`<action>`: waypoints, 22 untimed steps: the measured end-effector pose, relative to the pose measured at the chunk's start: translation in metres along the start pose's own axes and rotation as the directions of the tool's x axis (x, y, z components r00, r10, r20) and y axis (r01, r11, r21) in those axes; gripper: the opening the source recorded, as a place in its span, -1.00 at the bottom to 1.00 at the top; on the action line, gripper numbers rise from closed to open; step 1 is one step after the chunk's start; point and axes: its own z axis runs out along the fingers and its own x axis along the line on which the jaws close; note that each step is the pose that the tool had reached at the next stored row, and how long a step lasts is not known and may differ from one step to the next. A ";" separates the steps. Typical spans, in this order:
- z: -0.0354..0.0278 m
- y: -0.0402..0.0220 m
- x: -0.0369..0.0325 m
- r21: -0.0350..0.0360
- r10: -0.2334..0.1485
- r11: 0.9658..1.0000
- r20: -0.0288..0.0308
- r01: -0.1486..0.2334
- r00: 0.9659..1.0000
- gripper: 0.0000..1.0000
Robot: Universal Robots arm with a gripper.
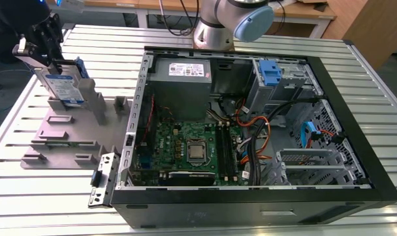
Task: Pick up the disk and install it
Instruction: 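Pick up the disk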
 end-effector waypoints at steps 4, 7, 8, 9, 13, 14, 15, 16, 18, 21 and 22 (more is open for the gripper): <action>0.0000 0.0000 0.0000 0.000 -0.002 1.000 -0.001 0.002 1.000 -0.31; 0.0000 0.0000 0.0000 0.000 -0.007 1.000 -0.001 0.007 1.000 -0.31; 0.0000 0.0000 0.0000 0.000 -0.010 1.000 -0.001 0.010 1.000 -0.31; 0.0000 0.0000 0.0000 0.000 -0.012 1.000 -0.001 0.012 1.000 -0.31; 0.0000 0.0000 0.0000 -0.001 -0.015 1.000 -0.001 0.015 1.000 -0.31; 0.0000 0.0000 0.0000 -0.001 -0.015 1.000 -0.001 0.015 1.000 -0.31; 0.0001 0.0000 0.0000 -0.001 -0.015 1.000 -0.001 0.015 1.000 -0.31; 0.0001 0.0000 0.0000 -0.001 -0.015 1.000 -0.001 0.015 1.000 -0.31; 0.0000 0.0000 0.0000 -0.001 -0.015 1.000 -0.001 0.015 1.000 -0.31; 0.0000 0.0000 0.0000 -0.001 -0.015 1.000 -0.001 0.015 1.000 -0.31; 0.0000 0.0000 0.0000 -0.001 -0.015 1.000 -0.001 0.015 1.000 -0.31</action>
